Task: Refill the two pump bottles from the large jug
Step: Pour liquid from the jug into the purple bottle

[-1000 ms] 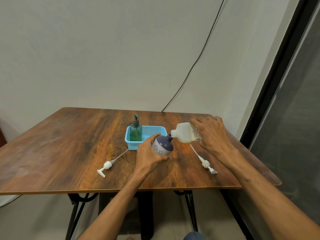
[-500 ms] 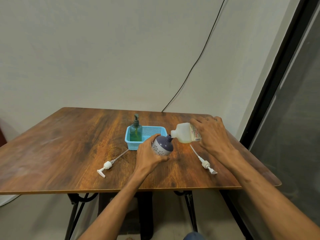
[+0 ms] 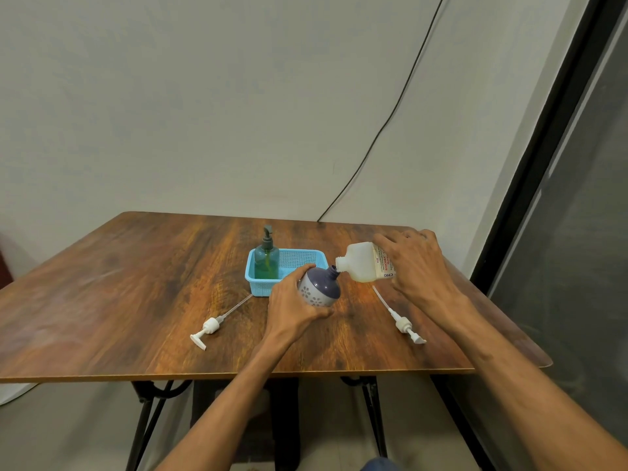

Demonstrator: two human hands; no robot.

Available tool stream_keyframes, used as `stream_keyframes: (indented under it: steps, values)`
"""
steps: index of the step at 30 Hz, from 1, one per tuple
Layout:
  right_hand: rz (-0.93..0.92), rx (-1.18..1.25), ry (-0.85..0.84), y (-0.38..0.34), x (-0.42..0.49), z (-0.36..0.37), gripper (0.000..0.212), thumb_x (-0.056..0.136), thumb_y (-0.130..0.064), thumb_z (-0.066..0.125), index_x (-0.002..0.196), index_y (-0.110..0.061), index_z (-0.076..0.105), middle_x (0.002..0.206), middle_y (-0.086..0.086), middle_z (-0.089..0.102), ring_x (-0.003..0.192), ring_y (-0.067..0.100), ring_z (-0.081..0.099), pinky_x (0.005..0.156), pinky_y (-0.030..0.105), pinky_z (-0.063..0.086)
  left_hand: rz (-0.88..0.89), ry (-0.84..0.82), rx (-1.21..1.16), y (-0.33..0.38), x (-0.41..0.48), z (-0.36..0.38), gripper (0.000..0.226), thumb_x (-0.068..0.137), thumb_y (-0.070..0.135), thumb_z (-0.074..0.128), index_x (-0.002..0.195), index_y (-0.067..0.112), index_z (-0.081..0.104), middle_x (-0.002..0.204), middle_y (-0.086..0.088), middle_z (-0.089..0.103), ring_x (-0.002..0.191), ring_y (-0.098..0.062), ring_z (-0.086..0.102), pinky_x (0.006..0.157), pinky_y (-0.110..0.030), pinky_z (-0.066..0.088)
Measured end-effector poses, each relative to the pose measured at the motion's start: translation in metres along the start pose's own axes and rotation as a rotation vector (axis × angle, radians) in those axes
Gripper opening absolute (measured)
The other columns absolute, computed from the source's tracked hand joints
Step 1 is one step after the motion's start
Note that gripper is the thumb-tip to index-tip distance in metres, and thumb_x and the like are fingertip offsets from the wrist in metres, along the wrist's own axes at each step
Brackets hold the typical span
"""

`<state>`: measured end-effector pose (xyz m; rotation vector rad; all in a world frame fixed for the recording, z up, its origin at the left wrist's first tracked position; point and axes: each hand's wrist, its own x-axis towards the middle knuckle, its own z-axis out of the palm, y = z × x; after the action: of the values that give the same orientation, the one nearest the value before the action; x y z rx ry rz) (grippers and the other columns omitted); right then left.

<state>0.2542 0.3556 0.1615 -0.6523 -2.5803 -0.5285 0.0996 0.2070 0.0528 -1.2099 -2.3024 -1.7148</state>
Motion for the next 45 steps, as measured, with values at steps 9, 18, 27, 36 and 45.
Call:
stream_keyframes:
  steps: [9,18,27,36,45]
  values:
    - [0.002,-0.019,0.005,0.0001,0.0018,-0.0009,0.067,0.079,-0.023,0.074,0.138,-0.03,0.045,0.133,-0.001,0.059,0.119,0.027,0.055,0.102,0.046,0.035,0.005,0.01,0.004,0.0012,-0.0005,-0.0017,0.083,0.062,0.029,0.091,0.134,0.012,0.053,0.126,-0.005,0.063,0.112,-0.013,0.058,0.094,-0.019,0.042]
    - [-0.006,-0.039,0.004,0.001,0.0016,0.0007,0.065,0.078,-0.021,0.073,0.136,-0.03,0.045,0.132,-0.001,0.06,0.117,0.027,0.056,0.1,0.045,0.036,0.001,0.006,0.004,0.0036,-0.0019,-0.0024,0.085,0.062,0.029,0.091,0.135,0.011,0.052,0.128,-0.006,0.062,0.116,-0.018,0.059,0.097,-0.023,0.042]
    - [-0.015,-0.052,0.007,0.002,0.003,-0.0017,0.062,0.078,-0.02,0.073,0.133,-0.03,0.046,0.128,-0.001,0.061,0.113,0.027,0.057,0.098,0.045,0.038,0.016,0.011,-0.004,0.008,-0.0015,-0.005,0.083,0.061,0.027,0.091,0.133,0.012,0.053,0.125,-0.005,0.063,0.107,-0.009,0.055,0.094,-0.02,0.043]
    - [-0.016,-0.03,0.009,-0.0006,0.0027,-0.0041,0.062,0.08,-0.021,0.072,0.135,-0.03,0.045,0.131,-0.002,0.059,0.116,0.026,0.055,0.101,0.043,0.035,0.006,0.001,0.004,0.006,-0.001,-0.0051,0.083,0.062,0.027,0.091,0.134,0.011,0.053,0.126,-0.006,0.062,0.114,-0.018,0.059,0.097,-0.025,0.045]
    - [-0.022,-0.019,0.015,-0.0012,0.0032,-0.0036,0.06,0.079,-0.02,0.073,0.133,-0.029,0.047,0.13,-0.001,0.06,0.113,0.026,0.056,0.1,0.044,0.034,0.0,0.001,0.02,0.0043,-0.0012,-0.0044,0.086,0.062,0.031,0.091,0.136,0.012,0.051,0.128,-0.006,0.061,0.116,-0.02,0.058,0.102,-0.033,0.046]
